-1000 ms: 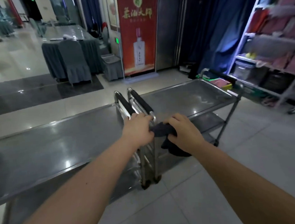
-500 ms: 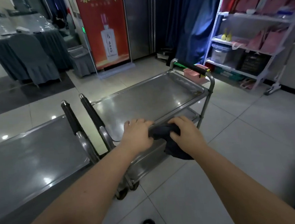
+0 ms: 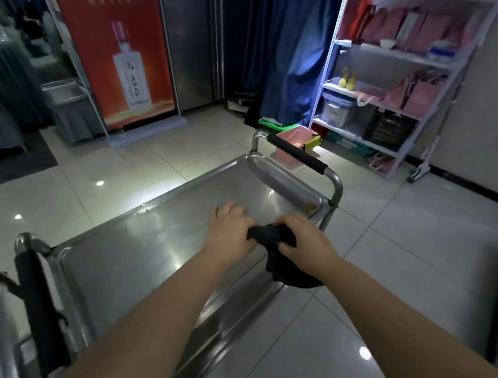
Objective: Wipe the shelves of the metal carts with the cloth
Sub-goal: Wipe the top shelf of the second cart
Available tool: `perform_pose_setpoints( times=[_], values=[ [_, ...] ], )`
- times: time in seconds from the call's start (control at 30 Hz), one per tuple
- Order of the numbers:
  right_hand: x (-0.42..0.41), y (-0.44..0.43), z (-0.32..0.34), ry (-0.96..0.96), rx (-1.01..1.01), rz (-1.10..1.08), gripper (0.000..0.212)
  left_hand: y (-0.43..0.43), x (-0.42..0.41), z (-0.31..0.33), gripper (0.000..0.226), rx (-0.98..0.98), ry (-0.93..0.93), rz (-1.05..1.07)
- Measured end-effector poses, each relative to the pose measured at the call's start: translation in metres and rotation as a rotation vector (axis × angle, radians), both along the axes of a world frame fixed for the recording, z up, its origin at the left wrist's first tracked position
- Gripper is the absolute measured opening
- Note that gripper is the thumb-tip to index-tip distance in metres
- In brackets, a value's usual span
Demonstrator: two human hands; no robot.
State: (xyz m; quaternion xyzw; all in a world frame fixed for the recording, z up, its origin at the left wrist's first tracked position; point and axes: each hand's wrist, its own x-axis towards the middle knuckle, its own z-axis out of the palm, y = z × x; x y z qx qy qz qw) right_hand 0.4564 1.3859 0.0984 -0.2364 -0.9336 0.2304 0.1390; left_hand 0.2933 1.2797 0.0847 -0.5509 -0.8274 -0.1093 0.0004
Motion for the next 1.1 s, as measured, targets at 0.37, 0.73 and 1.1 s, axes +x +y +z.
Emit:
perform_pose_setpoints(
  times=[0.37,0.73,1.1],
  values=[
    [-0.076,0.183,-0.058,-0.018,-0.123,0.087,0.030,0.152,-0.068,-0.057,0.068,-0.099,-0.150,0.158],
    [-0.112,0.359,-0.100,0.047,0.122,0.041,0.034,0.263,-0.065,-0.145,0.057,-0.223,-0.321,0.556],
    [-0.083,0.372,-0.215,-0.527,0.211,0.132,0.062,0.265,-0.053,-0.195,0.062,-0.300,-0.278,0.586]
  ],
)
